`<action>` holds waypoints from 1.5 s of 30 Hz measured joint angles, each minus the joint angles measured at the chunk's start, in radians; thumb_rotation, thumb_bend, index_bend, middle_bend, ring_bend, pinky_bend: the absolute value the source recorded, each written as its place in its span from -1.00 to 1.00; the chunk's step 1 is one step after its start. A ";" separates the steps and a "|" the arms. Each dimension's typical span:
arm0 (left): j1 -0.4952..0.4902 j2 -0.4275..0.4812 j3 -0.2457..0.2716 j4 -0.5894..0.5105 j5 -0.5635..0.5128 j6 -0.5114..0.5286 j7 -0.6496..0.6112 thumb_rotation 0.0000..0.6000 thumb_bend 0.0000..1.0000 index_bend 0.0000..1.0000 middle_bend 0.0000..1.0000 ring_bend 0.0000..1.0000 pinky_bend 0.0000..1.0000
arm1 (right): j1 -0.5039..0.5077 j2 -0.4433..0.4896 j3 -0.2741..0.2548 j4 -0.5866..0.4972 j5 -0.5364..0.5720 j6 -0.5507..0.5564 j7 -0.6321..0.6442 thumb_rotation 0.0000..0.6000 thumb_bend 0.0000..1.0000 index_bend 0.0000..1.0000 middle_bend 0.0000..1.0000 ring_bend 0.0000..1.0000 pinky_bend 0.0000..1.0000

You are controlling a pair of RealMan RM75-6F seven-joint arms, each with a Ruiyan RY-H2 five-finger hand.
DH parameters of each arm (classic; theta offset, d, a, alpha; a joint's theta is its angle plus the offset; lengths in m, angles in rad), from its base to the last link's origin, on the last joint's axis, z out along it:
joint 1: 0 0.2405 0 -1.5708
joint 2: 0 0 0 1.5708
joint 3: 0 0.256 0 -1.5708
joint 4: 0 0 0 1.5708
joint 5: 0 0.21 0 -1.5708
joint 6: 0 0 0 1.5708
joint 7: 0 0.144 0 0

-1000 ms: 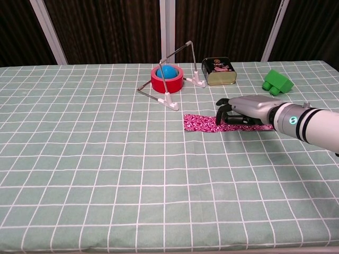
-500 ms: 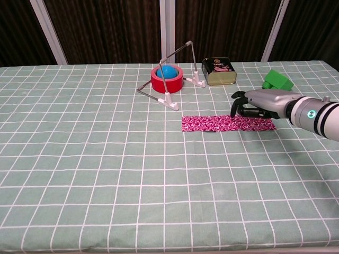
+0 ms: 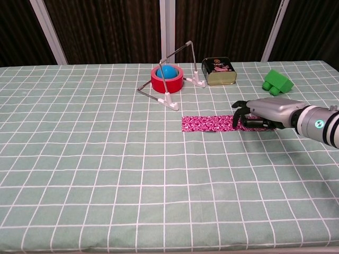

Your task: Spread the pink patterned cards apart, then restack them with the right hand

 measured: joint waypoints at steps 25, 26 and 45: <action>0.004 -0.002 0.000 0.012 -0.016 -0.009 -0.009 1.00 -0.84 -0.56 -0.68 -0.74 -0.63 | 0.112 -0.124 0.088 0.232 0.070 -0.101 0.019 -1.00 0.36 -0.39 -1.00 -1.00 -1.00; 0.004 -0.002 0.000 0.012 -0.016 -0.009 -0.009 1.00 -0.84 -0.56 -0.68 -0.74 -0.63 | 0.115 -0.127 0.089 0.238 0.069 -0.105 0.021 -1.00 0.36 -0.39 -1.00 -1.00 -1.00; -0.002 -0.009 -0.001 0.013 -0.005 -0.010 -0.009 1.00 -0.84 -0.56 -0.68 -0.74 -0.63 | 0.063 -0.056 0.026 0.100 0.004 -0.062 0.025 -1.00 0.36 -0.39 -1.00 -1.00 -1.00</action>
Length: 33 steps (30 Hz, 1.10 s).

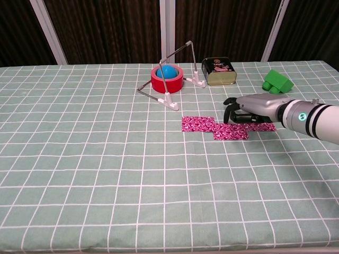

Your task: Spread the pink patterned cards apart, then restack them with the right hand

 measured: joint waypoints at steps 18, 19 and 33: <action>0.003 -0.004 0.003 0.007 0.002 0.001 -0.008 1.00 -0.84 -0.56 -0.67 -0.74 -0.63 | -0.058 0.110 -0.054 -0.212 0.004 0.084 -0.096 -1.00 0.34 -0.39 -1.00 -1.00 -1.00; 0.002 -0.004 0.003 0.007 0.003 0.002 -0.008 1.00 -0.84 -0.56 -0.67 -0.74 -0.63 | -0.062 0.114 -0.050 -0.212 0.010 0.093 -0.096 -1.00 0.28 -0.39 -1.00 -1.00 -1.00; 0.004 -0.003 0.003 -0.001 0.001 0.003 -0.004 1.00 -0.84 -0.56 -0.68 -0.74 -0.63 | -0.075 0.062 -0.002 -0.045 0.081 0.130 -0.096 -0.14 -0.71 -0.39 -0.95 -1.00 -1.00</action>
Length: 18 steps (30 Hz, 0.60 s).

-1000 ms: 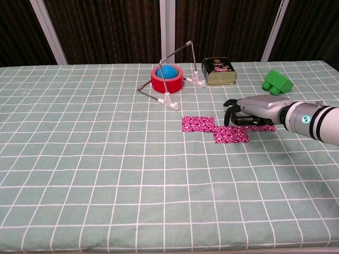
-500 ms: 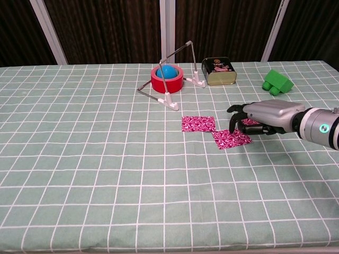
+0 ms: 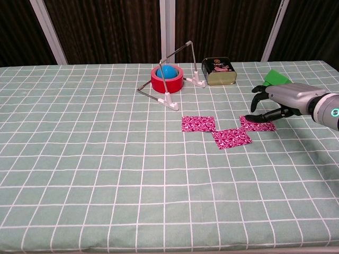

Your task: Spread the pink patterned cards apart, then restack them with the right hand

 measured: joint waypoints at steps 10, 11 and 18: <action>0.000 0.002 0.002 -0.005 0.001 -0.002 0.004 1.00 -0.84 -0.56 -0.68 -0.74 -0.63 | -0.001 -0.056 0.006 0.110 -0.029 0.008 0.021 0.44 -0.75 -0.36 -0.93 -1.00 -1.00; -0.001 0.002 0.002 -0.006 0.001 -0.003 0.005 1.00 -0.84 -0.56 -0.68 -0.74 -0.63 | -0.001 -0.061 0.007 0.121 -0.030 0.006 0.024 0.48 -0.75 -0.36 -0.93 -1.00 -1.00; 0.000 0.006 0.002 -0.010 -0.003 -0.005 0.010 1.00 -0.84 -0.56 -0.67 -0.74 -0.63 | 0.005 -0.096 0.006 0.194 -0.066 -0.011 0.056 0.67 -0.75 -0.36 -0.93 -1.00 -1.00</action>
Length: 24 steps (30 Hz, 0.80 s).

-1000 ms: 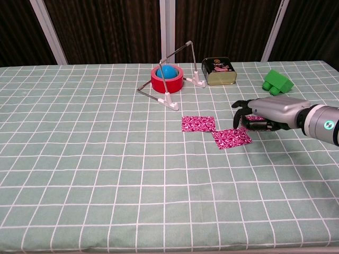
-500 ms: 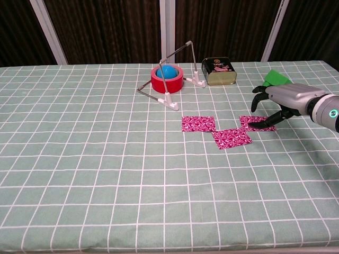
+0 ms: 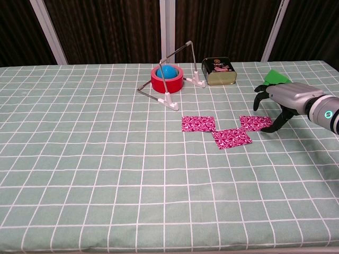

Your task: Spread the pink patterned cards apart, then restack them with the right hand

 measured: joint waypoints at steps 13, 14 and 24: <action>0.000 0.003 0.001 -0.003 0.000 0.000 0.004 1.00 -0.84 -0.56 -0.68 -0.74 -0.63 | 0.003 -0.024 -0.002 0.040 -0.040 -0.028 0.027 0.69 -0.75 -0.37 -0.93 -1.00 -1.00; 0.000 0.003 0.001 -0.003 0.000 0.000 0.004 1.00 -0.84 -0.56 -0.67 -0.74 -0.63 | 0.003 -0.024 -0.001 0.042 -0.040 -0.030 0.027 0.69 -0.75 -0.37 -0.93 -1.00 -1.00; 0.001 0.002 0.001 -0.002 -0.002 0.000 0.002 1.00 -0.84 -0.56 -0.68 -0.74 -0.63 | 0.004 -0.031 0.008 0.053 -0.040 -0.046 0.024 0.70 -0.75 -0.28 -0.91 -1.00 -1.00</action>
